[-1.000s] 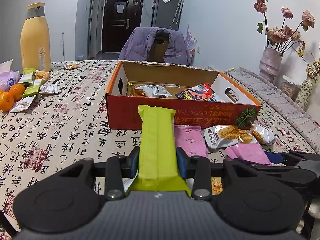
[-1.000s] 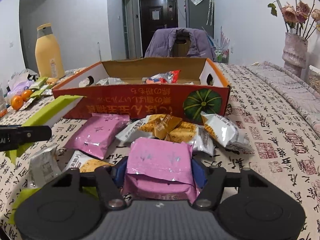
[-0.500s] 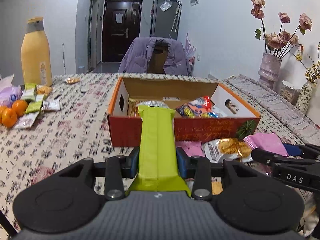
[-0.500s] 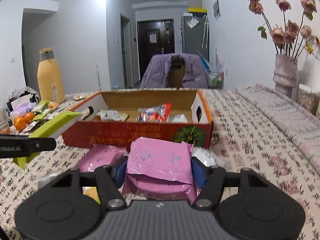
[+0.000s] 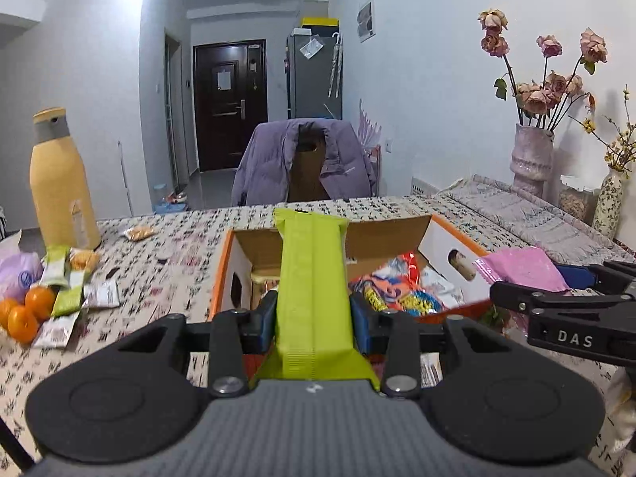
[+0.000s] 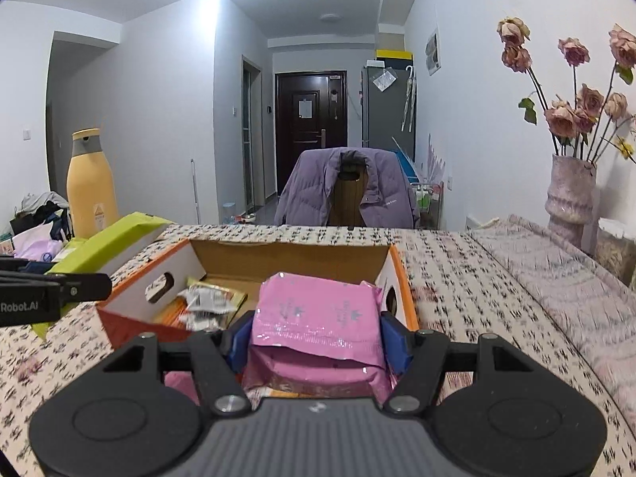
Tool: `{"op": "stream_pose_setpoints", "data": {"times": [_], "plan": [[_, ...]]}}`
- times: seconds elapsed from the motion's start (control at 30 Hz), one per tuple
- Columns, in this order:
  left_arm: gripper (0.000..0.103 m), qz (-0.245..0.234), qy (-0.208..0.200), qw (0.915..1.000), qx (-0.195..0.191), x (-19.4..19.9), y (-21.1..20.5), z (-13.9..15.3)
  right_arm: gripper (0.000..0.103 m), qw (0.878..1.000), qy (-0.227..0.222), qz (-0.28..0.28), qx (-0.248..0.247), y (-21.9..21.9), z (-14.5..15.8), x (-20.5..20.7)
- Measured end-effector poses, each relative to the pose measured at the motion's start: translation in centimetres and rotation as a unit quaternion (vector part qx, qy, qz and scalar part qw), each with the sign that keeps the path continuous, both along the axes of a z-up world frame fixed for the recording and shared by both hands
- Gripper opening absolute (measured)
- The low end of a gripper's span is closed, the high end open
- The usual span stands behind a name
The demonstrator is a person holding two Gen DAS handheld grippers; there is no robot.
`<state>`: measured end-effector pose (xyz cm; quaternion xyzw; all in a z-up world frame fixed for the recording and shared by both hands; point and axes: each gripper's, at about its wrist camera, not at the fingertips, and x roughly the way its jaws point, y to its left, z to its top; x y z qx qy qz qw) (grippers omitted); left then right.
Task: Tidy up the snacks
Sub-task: 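Carry the green pack and pink packet into the box and open both grippers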
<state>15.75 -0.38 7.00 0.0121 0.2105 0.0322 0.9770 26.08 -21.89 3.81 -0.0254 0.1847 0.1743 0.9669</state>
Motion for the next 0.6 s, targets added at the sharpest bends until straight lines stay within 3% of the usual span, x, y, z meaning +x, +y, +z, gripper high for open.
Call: {"op": "stream_pose_setpoints", "data": {"times": [0.6], "plan": [[0.039, 0.001, 0.020, 0.9998, -0.001, 9.8, 0.5, -0.7, 0.064, 1.000, 0.007, 0.005, -0.009, 3.5, -0.3, 8.6]]}}
